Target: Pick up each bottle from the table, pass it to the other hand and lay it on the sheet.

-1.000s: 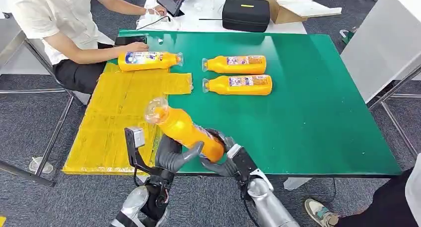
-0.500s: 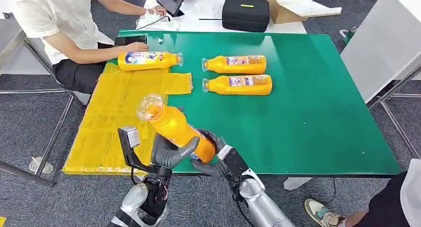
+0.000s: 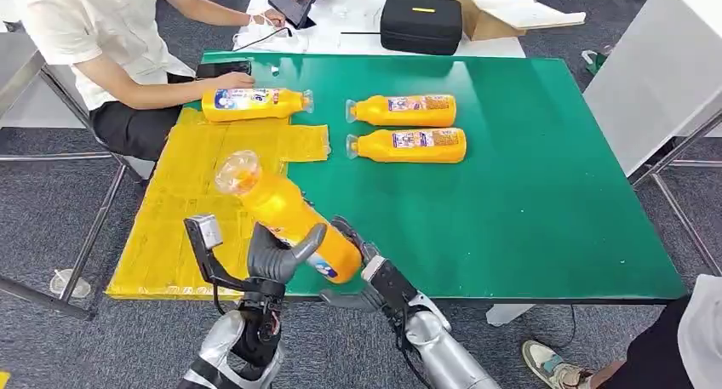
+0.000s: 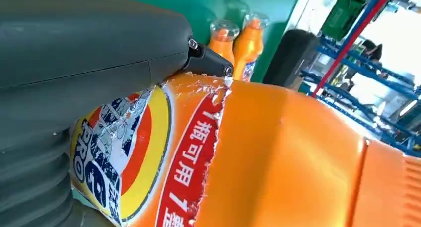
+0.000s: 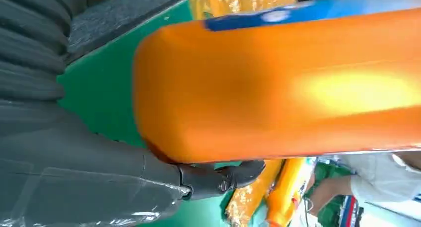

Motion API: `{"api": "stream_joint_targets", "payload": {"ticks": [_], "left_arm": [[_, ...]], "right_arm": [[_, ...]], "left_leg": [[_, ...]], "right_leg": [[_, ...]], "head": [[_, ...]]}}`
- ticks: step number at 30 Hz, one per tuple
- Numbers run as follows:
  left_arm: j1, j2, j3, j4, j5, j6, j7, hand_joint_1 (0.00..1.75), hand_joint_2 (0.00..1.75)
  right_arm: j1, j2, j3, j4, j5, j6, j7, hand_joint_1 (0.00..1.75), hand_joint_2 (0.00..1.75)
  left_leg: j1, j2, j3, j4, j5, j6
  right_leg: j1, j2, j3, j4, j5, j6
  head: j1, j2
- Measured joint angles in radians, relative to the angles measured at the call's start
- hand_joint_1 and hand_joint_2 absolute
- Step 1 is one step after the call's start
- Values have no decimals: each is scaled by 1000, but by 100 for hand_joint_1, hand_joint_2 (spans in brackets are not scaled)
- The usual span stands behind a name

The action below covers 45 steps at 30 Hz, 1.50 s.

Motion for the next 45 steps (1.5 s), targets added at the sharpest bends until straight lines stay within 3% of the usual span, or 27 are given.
{"api": "stream_joint_targets", "payload": {"ticks": [5, 11, 13, 15, 16, 17, 21, 22, 35, 36, 37, 38, 40, 45], "left_arm": [[18, 4, 46, -23, -36, 143, 20, 175, 175], [40, 16, 107, -44, -112, 301, -6, 175, 175], [37, 31, 115, -45, -261, 421, -45, 162, 175], [25, 49, 122, -37, -484, 525, -50, 108, 175], [12, 57, 142, -21, -652, 560, -41, 159, 175], [-5, 64, 165, -2, -807, 569, -20, 175, 175], [-94, 110, 250, 135, -1244, 567, 133, 175, 175], [-114, 121, 261, 173, -1278, 564, 170, 175, 175], [-325, 202, 292, 571, -1407, 278, 275, 173, 175], [-337, 207, 286, 588, -1418, 257, 282, 155, 175], [-350, 211, 279, 604, -1424, 238, 288, 66, 175], [-359, 215, 275, 619, -1431, 224, 292, 9, 175], [-374, 221, 264, 641, -1434, 211, 298, 0, 175], [-396, 229, 256, 678, -1436, 157, 304, 0, 175]], "right_arm": [[51, 13, -46, -27, -83, -125, -11, 0, 0], [158, 25, -136, -198, -87, -429, -96, 0, 0], [190, 25, -175, -288, -81, -534, -103, 0, 0], [221, 23, -208, -384, -64, -619, -106, 0, 0], [232, 21, -233, -443, -49, -655, -107, 0, 0], [241, 19, -257, -494, -33, -673, -107, 0, 0], [245, 12, -311, -620, 9, -684, -108, 0, 0], [245, 9, -312, -634, 8, -684, -108, 0, 175], [242, -2, -302, -652, -63, -497, -108, 0, 175], [242, -2, -302, -649, -66, -488, -108, 0, 175], [241, -2, -303, -646, -71, -480, -108, 0, 175], [241, -2, -305, -642, -74, -473, -108, 0, 175], [241, -2, -308, -636, -81, -464, -108, 0, 175], [241, -1, -315, -623, -84, -441, -108, 0, 175]], "left_leg": [[0, 0, 0, 0, 0, 0], [0, 0, -1, 0, 0, 0], [0, 0, -1, 0, 0, 0], [0, 0, -2, 0, 0, 0], [0, -1, -1, 0, 0, 0], [0, -1, -1, 0, 0, 0], [0, 1, 1, 0, 1, -1], [0, 2, 1, 0, 1, -2], [1, 1, -1, 0, 3, -2], [1, 1, -1, 0, 2, -2], [1, 1, -1, 0, 2, -2], [1, 1, 0, 0, 2, -2], [1, 1, 0, 0, 3, -2], [1, 1, 1, 0, 3, -3]], "right_leg": [[0, 0, 0, 0, 0, 0], [0, 0, -1, 0, 0, 0], [0, 0, -2, 0, 0, 0], [0, 0, -2, 0, 0, 0], [0, 0, -1, 0, 0, 0], [0, 0, -1, 0, 0, 0], [0, 0, -1, 0, 2, -1], [0, 1, -1, 0, 2, -2], [1, 0, -1, 0, 3, -4], [1, 0, -1, 0, 3, -4], [1, 0, -1, 0, 3, -4], [1, 0, -1, 0, 3, -4], [1, 0, -1, 0, 3, -4], [1, 0, -1, 1, 3, -4]], "head": [[0, 0], [0, 0], [0, 0], [0, 0], [0, 0], [0, 0], [0, 0], [0, 0], [0, 0], [0, 0], [0, 0], [0, 0], [0, 0], [0, 0]]}}
